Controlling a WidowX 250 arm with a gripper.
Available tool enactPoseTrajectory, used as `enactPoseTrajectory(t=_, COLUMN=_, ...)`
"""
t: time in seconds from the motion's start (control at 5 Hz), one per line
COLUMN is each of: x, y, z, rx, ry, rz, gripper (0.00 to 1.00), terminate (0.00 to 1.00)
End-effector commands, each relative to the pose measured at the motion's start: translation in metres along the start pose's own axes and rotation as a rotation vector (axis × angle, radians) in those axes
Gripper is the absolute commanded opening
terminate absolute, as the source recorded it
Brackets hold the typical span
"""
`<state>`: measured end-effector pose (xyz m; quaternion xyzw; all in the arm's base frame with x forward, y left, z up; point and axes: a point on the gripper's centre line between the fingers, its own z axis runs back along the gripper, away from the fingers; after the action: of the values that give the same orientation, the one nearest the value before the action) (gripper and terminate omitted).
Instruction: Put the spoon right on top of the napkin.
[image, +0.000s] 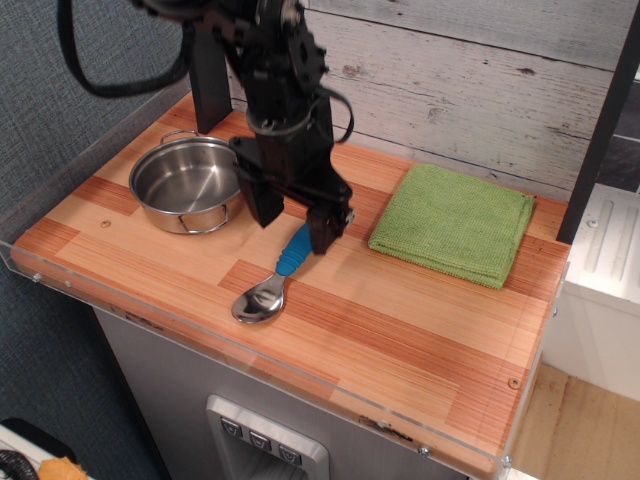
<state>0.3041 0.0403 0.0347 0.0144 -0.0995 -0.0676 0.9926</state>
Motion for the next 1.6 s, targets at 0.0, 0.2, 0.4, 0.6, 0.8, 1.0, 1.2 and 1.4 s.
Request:
enactPoseTrajectory(t=0.0, x=0.003, y=-0.003, z=-0.015, rx=0.027, ry=0.008, rz=-0.038, gripper=1.0, terminate=0.0)
enactPoseTrajectory(t=0.2, x=0.003, y=-0.004, z=-0.023, rx=0.02, ry=0.02, rz=-0.047, gripper=1.0, terminate=0.0)
enactPoseTrajectory(t=0.4, x=0.001, y=-0.005, z=-0.024, rx=0.024, ry=0.022, rz=-0.036, gripper=1.0, terminate=0.0)
enactPoseTrajectory(t=0.6, x=-0.002, y=-0.004, z=-0.019, rx=0.021, ry=0.013, rz=-0.018, gripper=0.0, terminate=0.0)
enactPoseTrajectory(t=0.8, x=-0.006, y=0.0, z=-0.01, rx=0.026, ry=0.021, rz=0.039, gripper=0.0, terminate=0.0)
enactPoseTrajectory(t=1.0, x=-0.011, y=0.008, z=0.005, rx=0.049, ry=0.03, rz=0.103, gripper=0.0, terminate=0.0)
enactPoseTrajectory(t=1.2, x=-0.012, y=0.01, z=0.025, rx=0.016, ry=0.011, rz=0.226, gripper=0.0, terminate=0.0)
enactPoseTrajectory(t=1.4, x=-0.004, y=0.004, z=0.039, rx=0.039, ry=-0.064, rz=0.415, gripper=0.0, terminate=0.0)
